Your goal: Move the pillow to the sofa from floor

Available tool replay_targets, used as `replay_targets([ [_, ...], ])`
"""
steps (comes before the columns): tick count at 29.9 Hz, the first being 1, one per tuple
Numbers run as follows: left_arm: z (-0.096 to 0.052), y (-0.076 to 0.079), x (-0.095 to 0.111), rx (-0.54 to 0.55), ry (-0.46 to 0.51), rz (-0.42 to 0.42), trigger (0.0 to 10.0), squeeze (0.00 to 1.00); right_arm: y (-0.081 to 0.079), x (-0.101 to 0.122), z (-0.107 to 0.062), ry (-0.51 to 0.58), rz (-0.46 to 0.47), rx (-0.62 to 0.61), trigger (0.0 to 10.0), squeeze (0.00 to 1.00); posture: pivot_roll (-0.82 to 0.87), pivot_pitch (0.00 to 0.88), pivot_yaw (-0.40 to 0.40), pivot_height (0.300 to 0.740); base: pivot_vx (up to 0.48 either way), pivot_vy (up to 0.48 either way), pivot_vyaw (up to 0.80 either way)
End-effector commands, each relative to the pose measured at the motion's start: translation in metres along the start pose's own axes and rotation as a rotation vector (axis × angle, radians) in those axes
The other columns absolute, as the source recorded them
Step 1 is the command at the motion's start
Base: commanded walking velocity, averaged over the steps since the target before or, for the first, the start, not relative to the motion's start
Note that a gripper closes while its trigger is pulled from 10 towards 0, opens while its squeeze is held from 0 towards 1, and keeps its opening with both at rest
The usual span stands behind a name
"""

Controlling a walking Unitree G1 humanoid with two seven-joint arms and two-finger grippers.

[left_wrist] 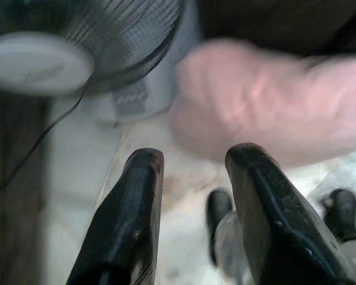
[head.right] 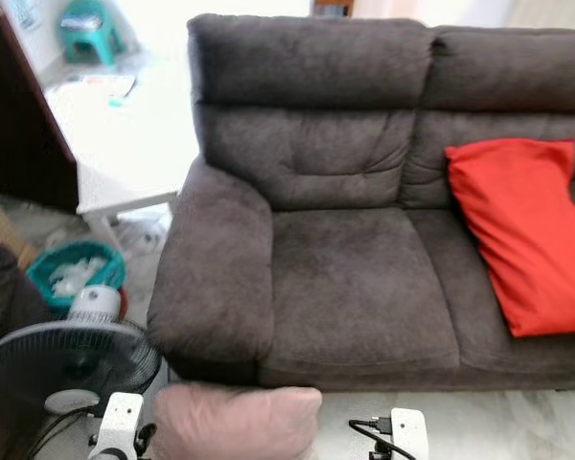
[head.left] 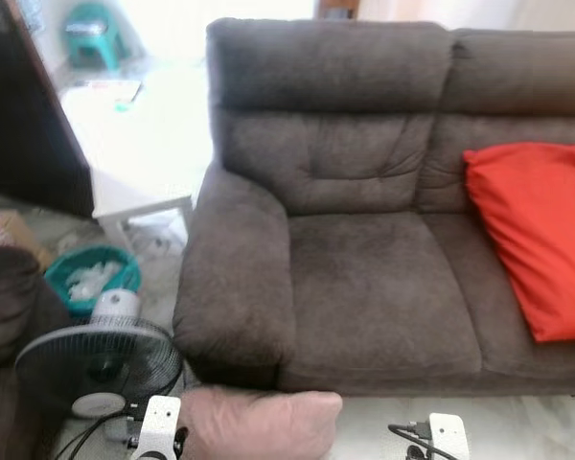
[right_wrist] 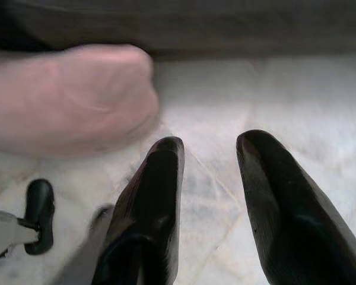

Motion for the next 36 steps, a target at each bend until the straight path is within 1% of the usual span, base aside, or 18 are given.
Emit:
replay_targets([
  [1, -0.002, -0.004, -0.007, 0.015, -0.027, 0.002, 10.0, 0.00, 0.000, -0.003, -0.001, -0.005, 0.002, -0.005, 10.0, 0.00, 0.13, 0.000, -0.057, 0.740, 0.000, 0.000, 0.00],
  [2, -0.002, -0.003, -0.007, 0.015, -0.027, 0.002, 10.0, 0.00, 0.000, -0.003, -0.001, -0.005, 0.000, -0.004, 10.0, 0.00, 0.13, 0.000, -0.057, 0.740, 0.000, 0.000, 0.00],
  [4, -0.002, -0.003, -0.007, 0.016, -0.026, 0.001, 10.0, 0.00, 0.001, -0.005, -0.001, -0.013, 0.026, -0.012, 10.0, 0.00, 0.12, 0.000, -0.058, 0.740, 0.000, 0.000, 0.00],
  [12, -0.002, -0.002, -0.006, 0.008, -0.014, -0.002, 10.0, 0.00, 0.001, -0.004, -0.001, -0.003, 0.036, -0.015, 10.0, 0.00, 0.13, 0.000, -0.060, 0.740, 0.000, 0.000, 0.00],
  [16, -0.002, -0.003, -0.002, 0.015, 0.014, 0.003, 10.0, 0.00, 0.001, -0.003, -0.001, 0.006, 0.041, -0.015, 10.0, 0.00, 0.12, 0.000, -0.060, 0.740, 0.000, 0.000, 0.00],
  [19, -0.002, -0.003, 0.000, 0.023, 0.033, 0.012, 10.0, 0.00, 0.003, -0.001, -0.001, 0.015, 0.013, -0.029, 10.0, 0.00, 0.13, 0.000, -0.061, 0.740, 0.000, 0.000, 0.00],
  [20, -0.003, -0.003, 0.002, 0.023, 0.055, 0.006, 10.0, 0.00, 0.004, 0.003, -0.002, 0.049, 0.018, -0.035, 10.0, 0.00, 0.13, 0.000, -0.061, 0.740, 0.000, 0.000, 0.00],
  [23, -0.005, -0.003, 0.011, 0.027, 0.130, -0.010, 10.0, 0.00, 0.005, 0.009, -0.002, 0.096, 0.019, -0.038, 10.0, 0.00, 0.12, 0.000, -0.061, 0.740, 0.000, 0.000, 0.00],
  [24, -0.006, -0.003, 0.013, 0.028, 0.150, -0.035, 10.0, 0.00, 0.005, 0.011, -0.002, 0.108, 0.019, -0.040, 10.0, 0.00, 0.12, 0.000, -0.061, 0.740, 0.000, 0.000, 0.00],
  [27, -0.009, -0.006, 0.022, 0.067, 0.236, -0.031, 10.0, 0.00, 0.007, 0.016, -0.003, 0.145, 0.027, -0.055, 10.0, 0.00, 0.12, 0.000, -0.062, 0.740, 0.000, 0.000, 0.00],
  [29, -0.010, -0.007, 0.024, 0.074, 0.253, -0.043, 10.0, 0.00, 0.008, 0.017, -0.004, 0.153, 0.028, -0.058, 10.0, 0.00, 0.12, 0.000, -0.064, 0.740, 0.000, 0.000, 0.00],
  [30, -0.008, -0.003, 0.090, 0.051, 0.470, -0.053, 10.0, 0.00, 0.010, 0.019, -0.004, 0.172, 0.034, -0.071, 10.0, 0.00, 0.12, 0.000, -0.064, 0.740, 0.000, 0.000, 0.00],
  [31, -0.010, -0.001, 0.113, 0.040, 0.547, -0.056, 10.0, 0.00, 0.010, 0.020, -0.005, 0.179, 0.036, -0.077, 10.0, 0.00, 0.12, 0.000, -0.064, 0.740, 0.000, 0.000, 0.00],
  [32, -0.014, 0.001, 0.131, 0.029, 0.614, -0.055, 10.0, 0.00, 0.011, 0.022, -0.005, 0.192, 0.049, -0.082, 10.0, 0.00, 0.13, 0.000, -0.068, 0.740, 0.000, 0.000, 0.00],
  [33, -0.023, 0.004, 0.148, 0.017, 0.697, -0.082, 10.0, 0.00, 0.012, 0.024, -0.006, 0.216, 0.062, -0.094, 10.0, 0.00, 0.13, 0.000, -0.071, 0.740, 0.000, 0.000, 0.00],
  [34, -0.023, 0.004, 0.148, 0.017, 0.697, -0.082, 10.0, 0.00, 0.012, 0.024, -0.006, 0.216, 0.062, -0.094, 10.0, 0.00, 0.13, 0.000, -0.071, 0.740, 0.000, 0.000, 0.00],
  [35, -0.030, 0.009, 0.159, -0.012, 0.757, -0.078, 10.0, 0.00, 0.013, 0.027, -0.007, 0.237, 0.067, -0.097, 10.0, 0.00, 0.12, 0.000, -0.071, 0.740, 0.000, 0.000, 0.00],
  [36, -0.034, 0.012, 0.162, -0.029, 0.778, -0.064, 10.0, 0.00, 0.013, 0.028, -0.007, 0.247, 0.070, -0.096, 10.0, 0.00, 0.12, 0.000, -0.071, 0.740, 0.000, 0.000, 0.00],
])
Point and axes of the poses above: a point about 5 cm out from each wrist's last joint towards the gripper, its own z axis pointing out of the wrist towards the gripper, its own x axis along the axis of the wrist's last joint, y = z × x, the point moved 5 cm from there along z, pointing out of the wrist towards the gripper, and after that the axes turned 15 degrees about -z, right-handed, at the moved point
